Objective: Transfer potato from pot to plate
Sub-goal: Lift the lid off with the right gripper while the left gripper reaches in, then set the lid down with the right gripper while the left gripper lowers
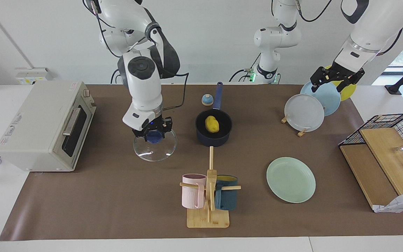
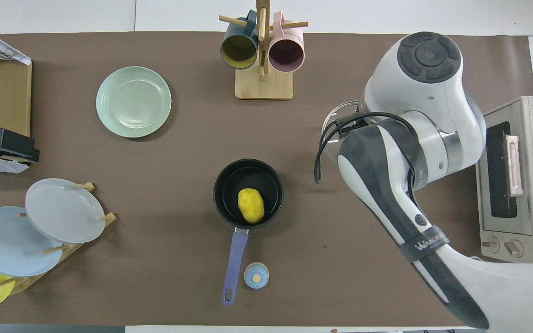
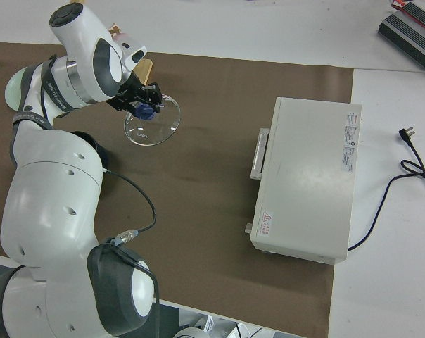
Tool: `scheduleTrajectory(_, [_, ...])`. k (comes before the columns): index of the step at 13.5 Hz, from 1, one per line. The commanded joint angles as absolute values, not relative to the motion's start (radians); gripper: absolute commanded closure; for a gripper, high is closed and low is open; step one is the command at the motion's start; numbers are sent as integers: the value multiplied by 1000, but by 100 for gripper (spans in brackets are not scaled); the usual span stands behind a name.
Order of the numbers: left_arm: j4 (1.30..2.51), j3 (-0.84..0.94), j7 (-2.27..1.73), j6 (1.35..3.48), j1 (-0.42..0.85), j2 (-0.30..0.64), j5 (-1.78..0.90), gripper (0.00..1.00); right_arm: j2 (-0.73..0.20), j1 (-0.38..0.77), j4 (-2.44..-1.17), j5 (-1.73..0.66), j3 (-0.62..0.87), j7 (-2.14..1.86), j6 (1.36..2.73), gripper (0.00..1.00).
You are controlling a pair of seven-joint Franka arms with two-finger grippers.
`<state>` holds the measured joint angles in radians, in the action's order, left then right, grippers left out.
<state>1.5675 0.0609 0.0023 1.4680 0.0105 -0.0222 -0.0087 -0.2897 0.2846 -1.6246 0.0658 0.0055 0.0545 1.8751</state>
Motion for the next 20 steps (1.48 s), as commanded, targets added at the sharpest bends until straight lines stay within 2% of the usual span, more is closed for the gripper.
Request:
scheduleTrajectory(1, [1594, 58, -15, 1532, 63, -38, 14, 0, -226, 204, -1756, 61, 21, -76, 1958, 42])
scheduleTrajectory(3, [1618, 60, -125, 1575, 148, -38, 5, 0, -190, 117, -1889, 61, 23, -196, 2102, 42])
scheduleTrajectory(5, [1643, 61, -278, 1610, 257, -15, -5, 0, -160, 86, -1997, 61, 21, -253, 2210, 42])
scheduleTrajectory(7, [1753, 61, -444, 1786, 387, 3, -8, 0, -134, 75, -2087, 61, 21, -253, 2282, 42])
scheduleTrajectory(11, [1903, 61, -575, 2045, 541, 87, -8, 0, -144, 49, -2134, 61, 21, -274, 2353, 41])
scheduleTrajectory(13, [1974, 61, -574, 2124, 561, 94, -8, 0, -159, 26, -2134, 61, 21, -290, 2381, 41])
scheduleTrajectory(17, [2037, 61, -646, 2246, 606, 135, -8, 0, -179, 2, -2132, 60, 23, -305, 2382, 39])
scheduleTrajectory(18, [2037, 61, -658, 2249, 617, 144, -8, 0, -179, 3, -2132, 58, 23, -301, 2379, 27])
scheduleTrajectory(19, [2037, 61, -682, 2253, 629, 147, -6, 0, -179, 5, -2132, 58, 23, -298, 2379, 11])
scheduleTrajectory(20, [2037, 63, -701, 2263, 638, 153, -8, 0, -179, 5, -2128, 58, 23, -298, 2378, 0])
